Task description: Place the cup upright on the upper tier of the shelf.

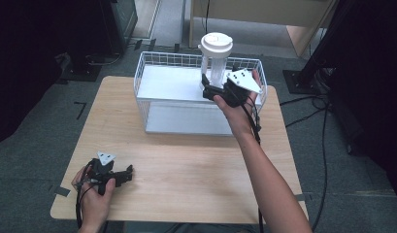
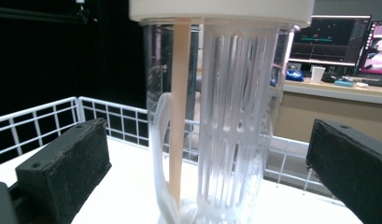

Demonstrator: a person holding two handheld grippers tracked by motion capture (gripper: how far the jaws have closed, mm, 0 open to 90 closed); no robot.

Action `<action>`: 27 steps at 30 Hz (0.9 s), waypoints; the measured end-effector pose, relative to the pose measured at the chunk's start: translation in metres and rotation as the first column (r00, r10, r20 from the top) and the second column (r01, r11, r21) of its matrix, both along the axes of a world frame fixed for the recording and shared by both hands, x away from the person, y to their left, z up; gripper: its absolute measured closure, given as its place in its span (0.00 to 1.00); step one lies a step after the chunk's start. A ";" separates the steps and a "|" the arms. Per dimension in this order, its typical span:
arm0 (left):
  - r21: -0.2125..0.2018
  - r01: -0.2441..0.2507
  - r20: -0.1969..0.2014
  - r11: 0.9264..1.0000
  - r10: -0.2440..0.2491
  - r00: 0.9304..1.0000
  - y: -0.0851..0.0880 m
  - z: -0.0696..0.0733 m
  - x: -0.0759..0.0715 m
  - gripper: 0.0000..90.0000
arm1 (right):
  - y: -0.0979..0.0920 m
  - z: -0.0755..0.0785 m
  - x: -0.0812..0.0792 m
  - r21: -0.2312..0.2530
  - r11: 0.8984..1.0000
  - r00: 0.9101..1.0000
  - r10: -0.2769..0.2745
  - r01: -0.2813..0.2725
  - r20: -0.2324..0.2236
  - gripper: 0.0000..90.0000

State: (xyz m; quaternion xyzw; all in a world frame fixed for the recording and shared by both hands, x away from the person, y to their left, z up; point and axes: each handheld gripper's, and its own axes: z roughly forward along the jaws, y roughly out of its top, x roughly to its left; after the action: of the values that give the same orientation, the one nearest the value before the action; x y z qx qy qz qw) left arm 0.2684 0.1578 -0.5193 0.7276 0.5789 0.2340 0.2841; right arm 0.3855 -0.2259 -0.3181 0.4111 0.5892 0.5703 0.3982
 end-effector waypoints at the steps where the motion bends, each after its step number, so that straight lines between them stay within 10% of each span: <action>1: 0.000 0.000 0.000 1.000 0.000 1.000 0.000 0.000 0.000 0.00 | 0.000 0.000 0.000 0.000 1.000 1.000 0.000 0.000 0.000 0.00; 27: 0.000 0.000 -0.001 1.000 0.000 1.000 0.000 0.000 0.000 0.00 | -0.041 -0.037 -0.085 -0.033 0.997 0.998 0.064 -0.063 0.020 0.00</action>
State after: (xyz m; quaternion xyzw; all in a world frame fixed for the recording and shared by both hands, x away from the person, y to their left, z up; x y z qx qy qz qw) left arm 0.2684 0.1578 -0.5192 0.7279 0.5789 0.2335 0.2836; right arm 0.3008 -0.2668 -0.3547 0.3798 0.6070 0.5773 0.3924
